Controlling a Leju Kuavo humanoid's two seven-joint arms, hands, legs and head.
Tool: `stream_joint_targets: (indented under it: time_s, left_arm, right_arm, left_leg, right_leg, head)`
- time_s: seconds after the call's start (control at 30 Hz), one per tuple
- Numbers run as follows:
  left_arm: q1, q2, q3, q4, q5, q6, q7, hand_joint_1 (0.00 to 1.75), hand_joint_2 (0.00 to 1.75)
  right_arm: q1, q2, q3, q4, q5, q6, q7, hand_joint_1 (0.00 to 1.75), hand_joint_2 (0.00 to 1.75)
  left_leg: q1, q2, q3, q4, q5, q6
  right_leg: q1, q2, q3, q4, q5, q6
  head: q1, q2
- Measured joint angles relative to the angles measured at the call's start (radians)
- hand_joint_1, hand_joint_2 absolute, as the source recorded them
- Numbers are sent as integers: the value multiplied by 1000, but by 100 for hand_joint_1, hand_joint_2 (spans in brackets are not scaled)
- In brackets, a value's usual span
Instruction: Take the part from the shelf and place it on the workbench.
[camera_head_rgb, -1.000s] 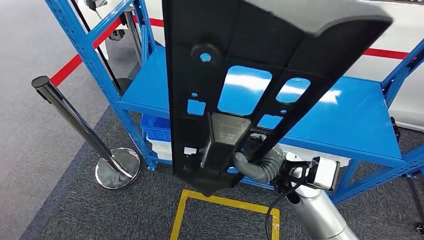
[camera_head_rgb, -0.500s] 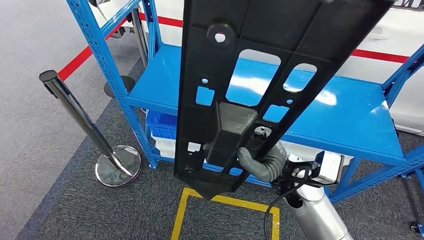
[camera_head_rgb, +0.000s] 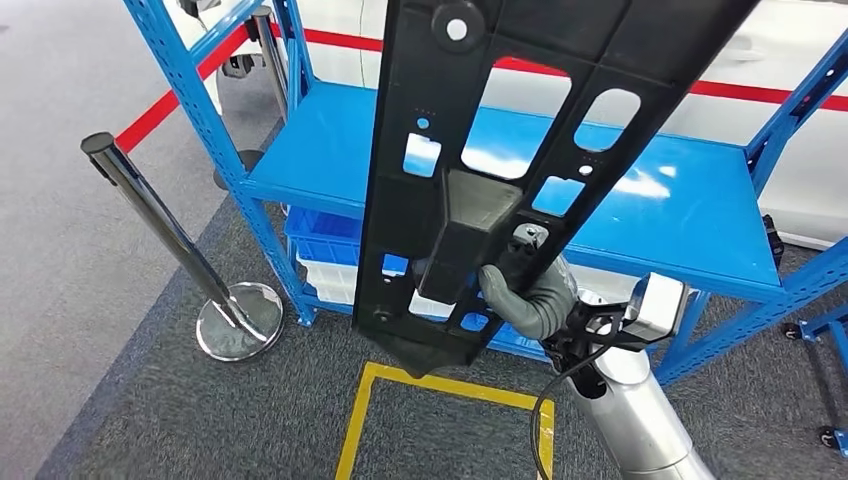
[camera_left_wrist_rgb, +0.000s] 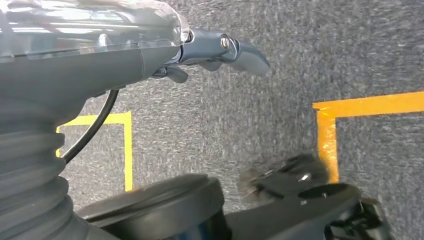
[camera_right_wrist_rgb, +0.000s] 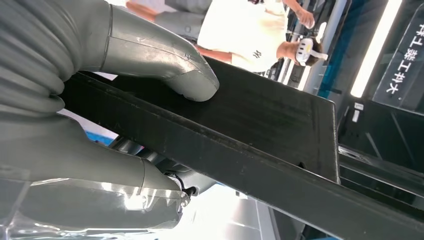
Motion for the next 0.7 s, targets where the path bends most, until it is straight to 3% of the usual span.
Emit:
stream_joint_targets:
  time_s: [0.03, 0.07, 0.17, 0.2, 0.23, 0.3, 0.33, 0.4, 0.47, 0.5, 0.53, 0.57, 0.6, 0.63, 0.7]
  left_arm:
    - [0, 0, 0, 0, 0, 0, 0, 0, 175]
    - [0, 0, 0, 0, 0, 0, 0, 0, 175]
    - [0, 2, 0, 0, -1, 0, 1, 0, 175]
    - [0, 2, 0, 0, -1, 0, 0, 0, 175]
    - [-1, 1, 0, 0, -2, 0, 0, 0, 175]
    - [1, 1, 0, 0, -3, 0, 0, 0, 175]
    - [1, 1, 0, 0, -3, 0, 0, 0, 175]
    - [-1, 1, 0, 0, -3, 0, 0, 0, 175]
    - [-2, 1, 0, 0, -3, 0, 0, 0, 175]
    - [-1, 0, 0, 0, -3, 0, 0, 0, 175]
    - [0, 0, 0, 0, -3, 0, 0, 0, 175]
    - [1, 0, 0, 0, -3, 0, 0, 0, 175]
    - [2, 0, 0, 0, -3, 0, 0, 0, 175]
    - [2, 0, 0, 0, -3, 0, 0, 0, 175]
    - [2, -1, 0, 0, -4, -1, 0, 0, 175]
  right_arm:
    - [0, 1, -1, 3, 0, 0, 1, 175, 175]
    - [-1, 2, -2, 6, 0, 0, 2, 175, 175]
    - [-7, 4, -4, 17, 0, 1, 2, 175, 175]
    - [-10, 5, -5, 19, 0, 2, 2, 175, 175]
    - [-14, 7, -6, 22, 0, 3, 2, 175, 175]
    - [-20, 9, -6, 27, 0, 7, 2, 175, 175]
    - [-21, 10, -7, 30, 0, 8, 2, 175, 175]
    - [-24, 10, -9, 33, 0, 9, 2, 175, 175]
    - [-27, 10, -10, 38, 0, 10, 2, 175, 175]
    - [-27, 10, -10, 41, 0, 10, 3, 175, 175]
    - [-27, 10, -10, 44, 0, 10, 3, 175, 175]
    - [-28, 10, -10, 47, 0, 10, 4, 175, 175]
    - [-29, 11, -10, 50, 0, 10, 4, 175, 175]
    - [-32, 11, -10, 52, 0, 10, 4, 175, 175]
    - [-40, 12, -10, 54, -1, 10, 5, 175, 175]
  left_leg:
    - [0, 0, 8, 23, -14, 0]
    - [0, 0, 38, 5, -10, 2]
    - [-4, 0, 196, -202, 34, 13]
    - [-6, 0, 227, -249, 43, 18]
    - [-9, -1, 238, -268, 47, 22]
    - [-11, -2, 230, -267, 63, 32]
    - [-11, 0, 225, -269, 75, 38]
    - [-9, 4, 205, -275, 102, 50]
    - [-10, 5, 176, -274, 126, 56]
    - [-10, 5, 159, -273, 138, 55]
    - [-10, 5, 142, -272, 150, 54]
    - [-10, 5, 125, -270, 161, 53]
    - [-10, 5, 109, -268, 172, 51]
    - [-10, 4, 95, -265, 182, 48]
    - [-12, 2, 75, -262, 201, 40]
  right_leg:
    - [2, -1, -14, 1, 10, 0]
    - [3, -1, -28, 2, 20, 1]
    - [5, -1, -59, 8, 47, 9]
    - [5, -2, -63, 10, 55, 14]
    - [5, -3, -65, 11, 62, 20]
    - [3, -4, -67, 7, 76, 31]
    - [1, -2, -72, 11, 70, 37]
    - [-3, 3, -96, 64, 5, 46]
    - [-7, 5, -130, 184, -96, 53]
    - [-9, 5, -141, 247, -127, 56]
    - [-10, 5, -140, 290, -136, 58]
    - [-11, 5, -124, 303, -125, 59]
    - [-12, 5, -90, 278, -101, 58]
    - [-13, 6, -39, 219, -80, 55]
    - [-9, 8, 71, 72, -84, 45]
  head:
    - [0, 0]
    - [0, 0]
    - [0, 0]
    - [0, 0]
    - [0, 0]
    - [0, 0]
    - [0, 0]
    - [0, 0]
    - [0, 0]
    - [0, 0]
    - [0, 0]
    - [0, 0]
    - [0, 0]
    - [0, 0]
    - [-1, 0]
